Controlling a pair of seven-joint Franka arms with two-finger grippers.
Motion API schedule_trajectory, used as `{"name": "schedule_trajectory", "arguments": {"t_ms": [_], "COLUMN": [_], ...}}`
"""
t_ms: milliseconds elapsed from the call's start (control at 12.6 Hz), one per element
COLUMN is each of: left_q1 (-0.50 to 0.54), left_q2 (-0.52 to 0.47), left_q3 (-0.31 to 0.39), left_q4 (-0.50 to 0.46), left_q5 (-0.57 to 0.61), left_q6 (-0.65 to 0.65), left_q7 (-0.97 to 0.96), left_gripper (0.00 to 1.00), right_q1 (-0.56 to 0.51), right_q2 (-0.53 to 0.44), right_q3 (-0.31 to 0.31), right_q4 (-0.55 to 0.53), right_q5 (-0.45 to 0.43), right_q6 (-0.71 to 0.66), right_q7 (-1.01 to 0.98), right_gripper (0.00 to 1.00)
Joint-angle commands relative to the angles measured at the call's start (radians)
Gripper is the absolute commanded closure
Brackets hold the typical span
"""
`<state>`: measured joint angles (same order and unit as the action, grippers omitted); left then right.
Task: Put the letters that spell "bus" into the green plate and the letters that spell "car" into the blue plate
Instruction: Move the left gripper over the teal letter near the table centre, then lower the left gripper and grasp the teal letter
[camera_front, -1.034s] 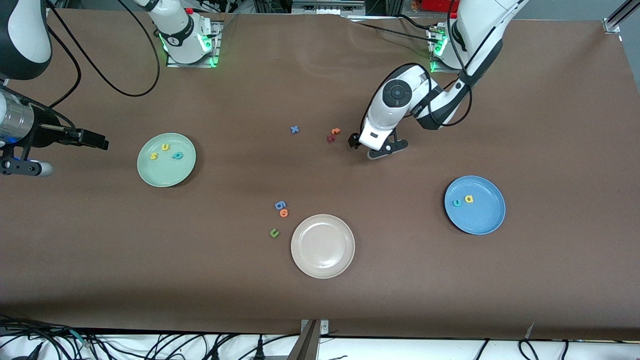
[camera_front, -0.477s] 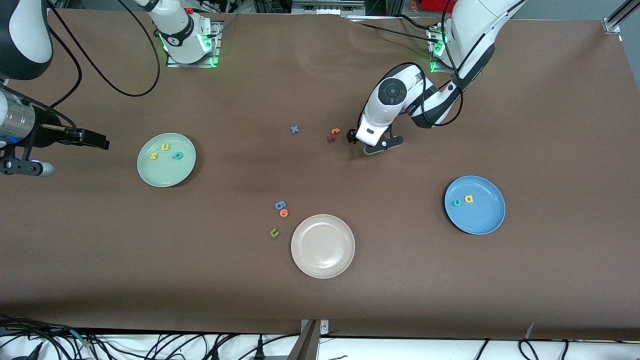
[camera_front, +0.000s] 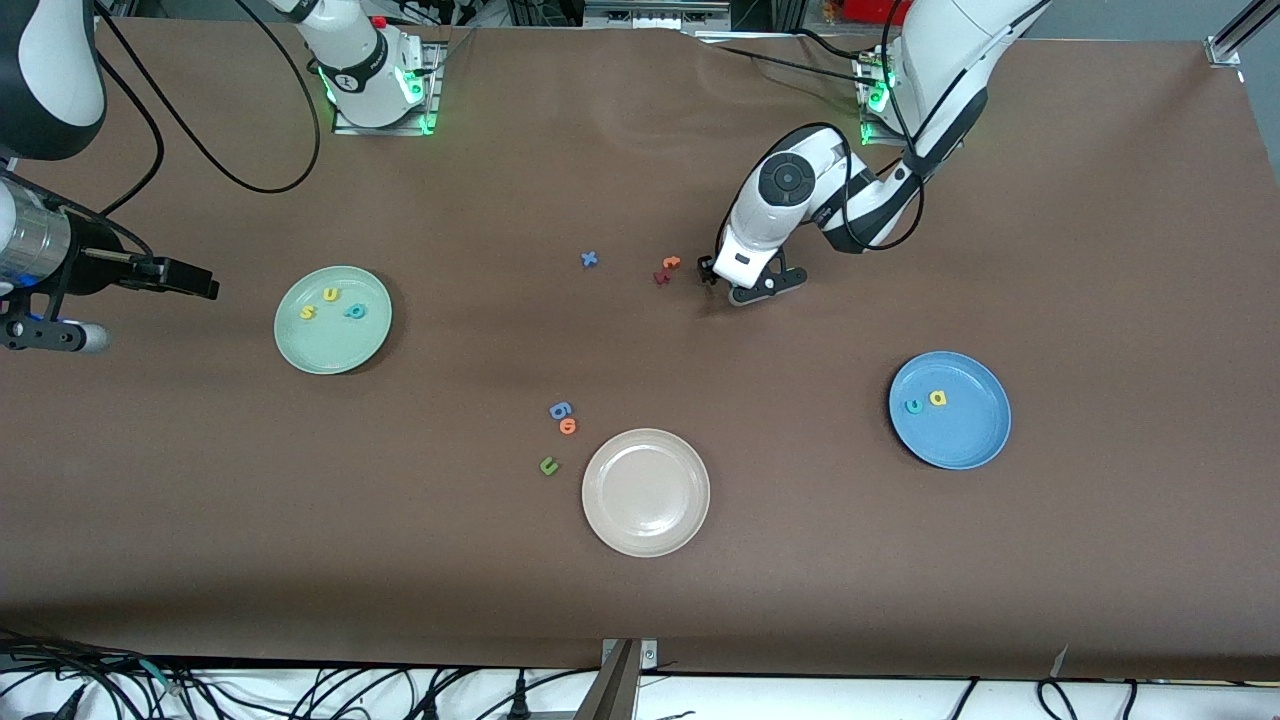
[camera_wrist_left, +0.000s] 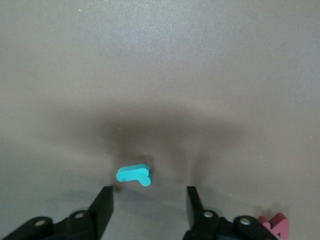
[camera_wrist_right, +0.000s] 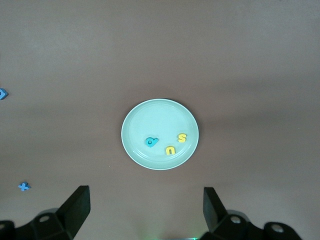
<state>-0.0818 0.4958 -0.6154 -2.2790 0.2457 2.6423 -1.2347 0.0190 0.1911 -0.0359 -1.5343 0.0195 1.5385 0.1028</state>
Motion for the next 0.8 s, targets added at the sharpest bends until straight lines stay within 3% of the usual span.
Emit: {"name": "schedule_trajectory", "arguments": {"t_ms": [0,239,716], "left_q1": [-0.003,-0.001,0.005], "left_q2": [0.013,0.027,0.027], "left_q3": [0.008,0.014,0.019], "left_q4": [-0.005,-0.004,0.003], "left_q5": [0.064,0.083,0.083], "left_q6": [0.016,0.016,0.013], "left_q7": [-0.032,-0.04,-0.04], "left_gripper": [0.37,0.38,0.54], "right_q1": [-0.016,-0.016,-0.014], "right_q2": [-0.03,-0.03,-0.024], "right_q3": [0.018,0.018,0.018], "right_q4": [-0.029,-0.029,-0.027], "right_q5": [-0.015,-0.015,-0.013], "right_q6": [0.0,0.0,0.011], "right_q7": [0.001,0.001,0.005], "right_gripper": [0.0,0.0,0.0]}}
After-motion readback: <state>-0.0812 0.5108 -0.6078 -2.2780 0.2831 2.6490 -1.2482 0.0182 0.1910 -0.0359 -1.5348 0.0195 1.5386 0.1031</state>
